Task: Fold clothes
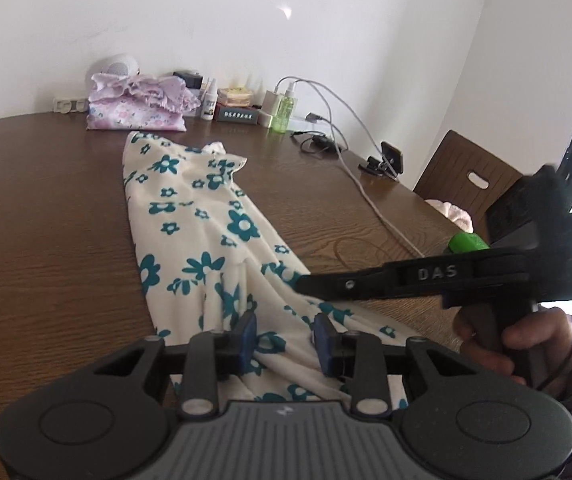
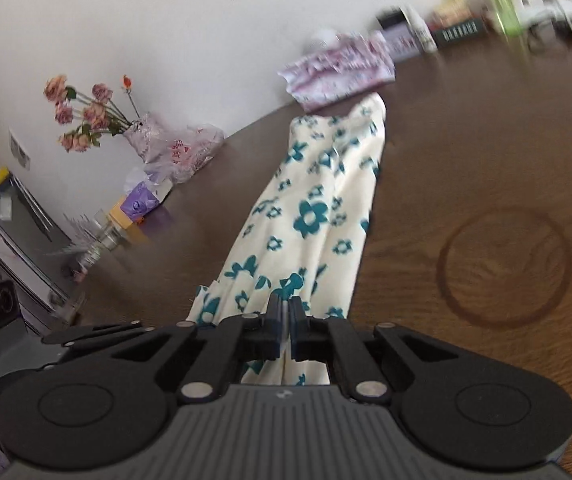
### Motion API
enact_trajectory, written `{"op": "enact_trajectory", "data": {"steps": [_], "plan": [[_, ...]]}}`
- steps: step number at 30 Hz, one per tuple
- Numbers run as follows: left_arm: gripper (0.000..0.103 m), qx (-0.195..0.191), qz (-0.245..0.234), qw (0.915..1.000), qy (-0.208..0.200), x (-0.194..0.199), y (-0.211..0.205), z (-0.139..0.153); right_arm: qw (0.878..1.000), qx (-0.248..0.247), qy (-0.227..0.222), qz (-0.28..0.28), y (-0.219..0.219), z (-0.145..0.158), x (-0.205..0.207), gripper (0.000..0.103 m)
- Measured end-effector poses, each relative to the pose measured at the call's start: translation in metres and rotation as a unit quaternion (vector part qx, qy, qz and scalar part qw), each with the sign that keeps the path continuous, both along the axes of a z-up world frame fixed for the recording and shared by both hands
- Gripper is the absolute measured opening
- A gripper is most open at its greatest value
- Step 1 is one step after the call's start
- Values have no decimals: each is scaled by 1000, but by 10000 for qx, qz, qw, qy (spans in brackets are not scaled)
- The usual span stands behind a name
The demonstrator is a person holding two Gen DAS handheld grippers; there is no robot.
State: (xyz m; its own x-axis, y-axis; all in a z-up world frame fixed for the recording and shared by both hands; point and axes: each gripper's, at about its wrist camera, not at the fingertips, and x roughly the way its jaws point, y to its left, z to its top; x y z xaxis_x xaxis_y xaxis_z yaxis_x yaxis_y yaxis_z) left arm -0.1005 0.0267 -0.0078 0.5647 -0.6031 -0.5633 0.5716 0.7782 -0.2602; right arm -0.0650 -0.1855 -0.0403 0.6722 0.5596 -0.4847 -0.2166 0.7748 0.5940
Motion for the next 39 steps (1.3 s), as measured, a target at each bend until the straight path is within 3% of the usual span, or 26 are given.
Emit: {"op": "enact_trajectory", "data": {"steps": [2, 6, 9, 11, 15, 17, 23, 27, 34, 39], "plan": [[36, 52, -68, 9999, -125, -4, 2, 4, 9997, 227, 95, -33, -4, -7, 2, 4], [37, 228, -60, 9997, -7, -2, 1, 0, 9962, -785, -370, 35, 18, 4, -8, 6], [37, 243, -58, 9997, -6, -3, 1, -7, 9837, -1647, -723, -57, 35, 17, -18, 20], [37, 245, -53, 9997, -16, -3, 2, -7, 9745, -1995, -1021, -116, 41, 27, -28, 21], [37, 217, -47, 9998, -19, -4, 3, -9, 9686, -1882, -1607, -253, 30, 53, -53, 29], [37, 207, -60, 9998, -12, -3, 3, -10, 9682, -1839, -1695, -82, 28, 59, -61, 29], [37, 203, -63, 9998, 4, -2, 2, -10, 9681, -2059, -1282, 636, 47, 33, -70, 29], [37, 273, -43, 9996, -27, -4, 0, -9, 9737, -1904, -1091, 616, 47, 22, -67, 29], [37, 137, -28, 9996, -232, -10, 7, 2, 9711, -2024, -1086, 645, 49, 21, -69, 29], [49, -199, -18, 9984, -528, -15, 30, 20, 9699, -2062, -1108, 668, 48, 24, -69, 29]]}}
